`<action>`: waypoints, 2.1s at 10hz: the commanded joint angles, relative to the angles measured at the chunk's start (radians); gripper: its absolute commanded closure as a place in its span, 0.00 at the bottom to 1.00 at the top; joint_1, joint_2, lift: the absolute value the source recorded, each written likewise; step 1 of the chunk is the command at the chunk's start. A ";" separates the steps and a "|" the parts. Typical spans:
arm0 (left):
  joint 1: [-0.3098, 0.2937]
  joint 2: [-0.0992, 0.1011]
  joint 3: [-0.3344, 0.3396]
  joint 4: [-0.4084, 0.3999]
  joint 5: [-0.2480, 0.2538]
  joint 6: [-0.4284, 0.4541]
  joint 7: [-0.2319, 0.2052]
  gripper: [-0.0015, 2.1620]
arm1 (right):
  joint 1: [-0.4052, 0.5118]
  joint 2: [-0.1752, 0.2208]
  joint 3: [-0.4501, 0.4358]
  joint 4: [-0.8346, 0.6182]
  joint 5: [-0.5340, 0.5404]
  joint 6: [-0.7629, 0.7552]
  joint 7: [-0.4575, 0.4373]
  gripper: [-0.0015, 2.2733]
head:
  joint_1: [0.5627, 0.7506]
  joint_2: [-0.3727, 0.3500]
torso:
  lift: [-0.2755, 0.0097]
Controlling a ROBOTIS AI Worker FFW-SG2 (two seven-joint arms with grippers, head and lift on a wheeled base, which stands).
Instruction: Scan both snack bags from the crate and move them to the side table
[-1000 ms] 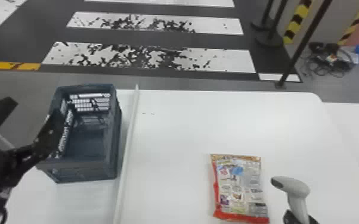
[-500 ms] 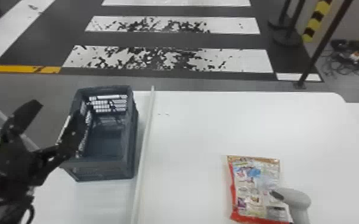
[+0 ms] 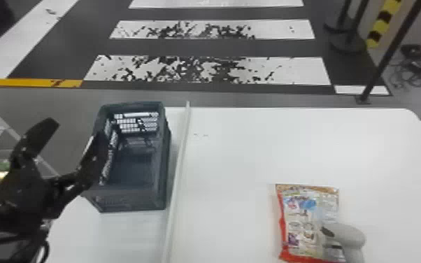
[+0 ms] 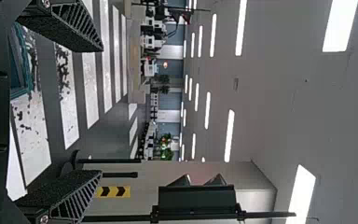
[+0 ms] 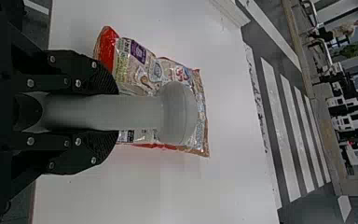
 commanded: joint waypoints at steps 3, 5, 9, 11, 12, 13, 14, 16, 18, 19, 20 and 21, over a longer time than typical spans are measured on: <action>0.004 -0.003 0.009 -0.003 0.000 -0.007 0.000 0.03 | -0.008 0.001 0.007 0.008 0.004 0.000 0.000 0.99 | 0.70 0.64 | 0.86; 0.004 -0.003 0.009 -0.005 0.000 -0.007 0.000 0.03 | -0.015 0.001 0.008 0.018 0.009 0.000 0.000 0.99 | 0.70 0.65 | 0.86; 0.004 -0.003 0.009 -0.003 0.000 -0.010 0.000 0.03 | -0.025 0.001 0.017 0.034 0.030 0.009 0.000 0.99 | 0.70 0.66 | 0.86; 0.004 -0.003 0.009 -0.003 0.002 -0.013 -0.002 0.03 | -0.027 0.001 0.020 0.035 0.032 0.012 0.000 0.99 | 0.70 0.66 | 0.86; 0.006 -0.003 0.009 -0.003 0.002 -0.019 -0.002 0.03 | -0.027 0.001 0.020 0.035 0.032 0.012 0.000 0.99 | 0.70 0.67 | 0.86; 0.007 -0.003 0.010 -0.003 0.002 -0.022 -0.002 0.03 | -0.027 0.001 0.020 0.035 0.032 0.012 0.000 0.99 | 0.70 0.67 | 0.86; 0.007 -0.003 0.010 -0.005 0.002 -0.022 -0.002 0.03 | -0.027 0.001 0.020 0.035 0.032 0.012 0.000 0.99 | 0.70 0.67 | 0.86; 0.007 -0.003 0.010 -0.008 0.002 -0.028 -0.002 0.03 | -0.022 0.001 0.017 0.028 0.021 -0.009 0.002 0.99 | 0.70 0.67 | 0.86; 0.010 -0.004 0.012 -0.011 0.002 -0.028 -0.002 0.03 | -0.036 0.001 -0.019 0.017 0.002 -0.009 0.000 0.99 | 0.70 0.66 | 0.86; 0.012 -0.004 0.013 -0.014 0.002 -0.025 -0.002 0.03 | -0.050 0.001 -0.052 0.006 -0.018 0.006 0.000 0.99 | 0.70 0.63 | 0.86; 0.013 -0.004 0.013 -0.014 0.002 -0.028 -0.002 0.03 | -0.079 0.001 -0.084 0.003 -0.021 0.040 0.002 0.99 | 0.70 0.59 | 0.86; 0.013 -0.004 0.013 -0.015 0.002 -0.028 -0.002 0.03 | -0.117 0.001 -0.124 0.003 -0.018 0.092 0.002 0.99 | 0.70 0.57 | 0.86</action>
